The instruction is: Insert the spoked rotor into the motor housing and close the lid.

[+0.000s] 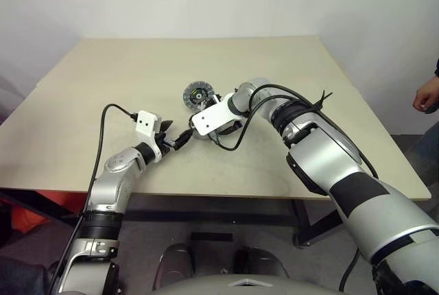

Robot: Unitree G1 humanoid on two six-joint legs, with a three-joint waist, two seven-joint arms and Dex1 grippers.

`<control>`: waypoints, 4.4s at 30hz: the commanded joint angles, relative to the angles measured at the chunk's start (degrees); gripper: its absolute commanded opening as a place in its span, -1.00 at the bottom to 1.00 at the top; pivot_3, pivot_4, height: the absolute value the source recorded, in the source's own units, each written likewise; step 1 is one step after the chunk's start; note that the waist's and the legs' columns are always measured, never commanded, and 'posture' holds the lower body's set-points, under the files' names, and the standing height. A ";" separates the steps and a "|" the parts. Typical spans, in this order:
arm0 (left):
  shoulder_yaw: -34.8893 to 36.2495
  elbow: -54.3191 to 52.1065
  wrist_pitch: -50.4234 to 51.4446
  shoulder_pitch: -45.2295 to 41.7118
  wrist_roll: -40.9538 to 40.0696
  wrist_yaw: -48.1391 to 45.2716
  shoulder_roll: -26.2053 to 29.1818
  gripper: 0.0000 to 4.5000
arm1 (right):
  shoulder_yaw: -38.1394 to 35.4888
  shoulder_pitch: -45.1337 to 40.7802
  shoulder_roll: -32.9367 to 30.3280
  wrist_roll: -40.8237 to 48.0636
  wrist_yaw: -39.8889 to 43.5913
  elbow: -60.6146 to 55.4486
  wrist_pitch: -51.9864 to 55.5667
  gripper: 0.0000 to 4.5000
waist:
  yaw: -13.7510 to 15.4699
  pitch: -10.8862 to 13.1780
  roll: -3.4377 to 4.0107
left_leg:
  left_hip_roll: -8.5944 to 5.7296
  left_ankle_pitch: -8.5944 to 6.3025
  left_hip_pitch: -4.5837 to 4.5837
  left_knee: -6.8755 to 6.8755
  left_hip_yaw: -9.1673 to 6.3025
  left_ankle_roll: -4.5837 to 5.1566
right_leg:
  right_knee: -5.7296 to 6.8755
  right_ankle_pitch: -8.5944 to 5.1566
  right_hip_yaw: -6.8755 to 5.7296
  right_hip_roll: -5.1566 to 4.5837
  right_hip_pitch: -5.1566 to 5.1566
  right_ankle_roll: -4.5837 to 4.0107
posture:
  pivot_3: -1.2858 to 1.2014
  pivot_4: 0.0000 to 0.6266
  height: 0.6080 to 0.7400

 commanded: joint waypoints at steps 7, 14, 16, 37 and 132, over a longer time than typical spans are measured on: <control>0.18 -0.03 -1.30 -1.93 0.30 -0.78 0.33 1.00 | -1.16 -2.44 -0.61 1.26 -0.27 -0.34 0.15 1.00 | 0.00 0.00 0.00 | 0.00 0.00 0.00 0.00 0.00 0.00 | 0.00 0.00 0.00 0.00 0.00 -0.01 | 0.03 -1.00 1.00; 0.07 0.58 -1.90 -1.97 0.53 -0.82 -0.21 1.00 | -1.37 -2.60 -0.83 1.53 -0.11 -0.46 -0.09 1.00 | 0.02 0.00 0.00 | 0.00 0.00 -0.02 0.00 0.00 0.00 | 0.00 0.04 0.00 0.00 -0.01 -0.07 | 0.03 -1.00 1.00; 0.22 0.81 -2.01 -2.16 0.57 -0.85 -0.11 1.00 | -1.13 -2.78 -0.87 1.24 -0.47 -0.45 -0.01 1.00 | 0.02 0.00 0.00 | 0.00 0.00 -0.03 0.00 0.00 0.00 | 0.00 0.04 0.00 0.00 -0.02 -0.07 | 0.03 -1.00 1.00; 0.66 0.99 -2.46 -2.32 0.71 -0.50 0.33 1.00 | -0.64 -3.27 -0.46 0.60 -3.77 -0.27 0.38 0.83 | -0.14 0.01 0.01 | 0.01 0.01 -0.02 0.00 0.04 -0.01 | 0.03 0.00 0.03 0.00 -0.08 0.00 | 0.03 -1.00 1.00; 0.83 -0.75 -2.56 -0.13 0.55 2.09 0.30 1.00 | 4.06 -1.87 2.91 -3.22 3.25 -0.10 -4.65 1.00 | -1.29 0.00 -0.01 | 0.06 0.01 -0.62 0.12 0.09 0.02 | 0.19 0.10 0.05 0.01 -0.55 -0.20 | 0.03 -1.00 1.00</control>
